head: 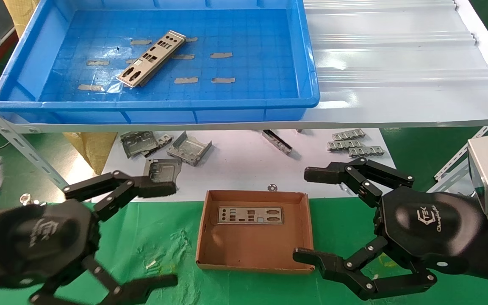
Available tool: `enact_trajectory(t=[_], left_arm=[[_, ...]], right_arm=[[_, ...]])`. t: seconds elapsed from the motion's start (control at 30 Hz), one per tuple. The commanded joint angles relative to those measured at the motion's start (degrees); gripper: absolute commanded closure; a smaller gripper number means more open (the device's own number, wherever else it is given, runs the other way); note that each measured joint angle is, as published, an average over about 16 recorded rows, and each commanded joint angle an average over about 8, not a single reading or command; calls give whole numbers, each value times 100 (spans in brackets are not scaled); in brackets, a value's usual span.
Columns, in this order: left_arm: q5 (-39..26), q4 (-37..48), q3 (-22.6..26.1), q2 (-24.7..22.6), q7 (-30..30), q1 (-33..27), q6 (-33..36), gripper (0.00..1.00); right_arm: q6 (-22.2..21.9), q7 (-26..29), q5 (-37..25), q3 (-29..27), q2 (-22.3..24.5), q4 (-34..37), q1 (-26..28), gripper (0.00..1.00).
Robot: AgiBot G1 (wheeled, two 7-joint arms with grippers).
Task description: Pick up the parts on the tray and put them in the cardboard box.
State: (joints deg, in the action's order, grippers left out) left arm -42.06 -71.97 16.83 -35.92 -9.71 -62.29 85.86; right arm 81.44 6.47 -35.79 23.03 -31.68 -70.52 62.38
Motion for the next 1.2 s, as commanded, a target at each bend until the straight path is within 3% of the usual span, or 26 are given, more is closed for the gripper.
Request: enact_trajectory(t=[0.03,1.2], left_arm=[[29,-225,-109,119,-120,95,-15,0],[24,-160,-83,90,-100,74,-21,0]], right_arm=[[0,0,0,0,0,0,0,0],[-1,0,1,0,0,1,-1,0]])
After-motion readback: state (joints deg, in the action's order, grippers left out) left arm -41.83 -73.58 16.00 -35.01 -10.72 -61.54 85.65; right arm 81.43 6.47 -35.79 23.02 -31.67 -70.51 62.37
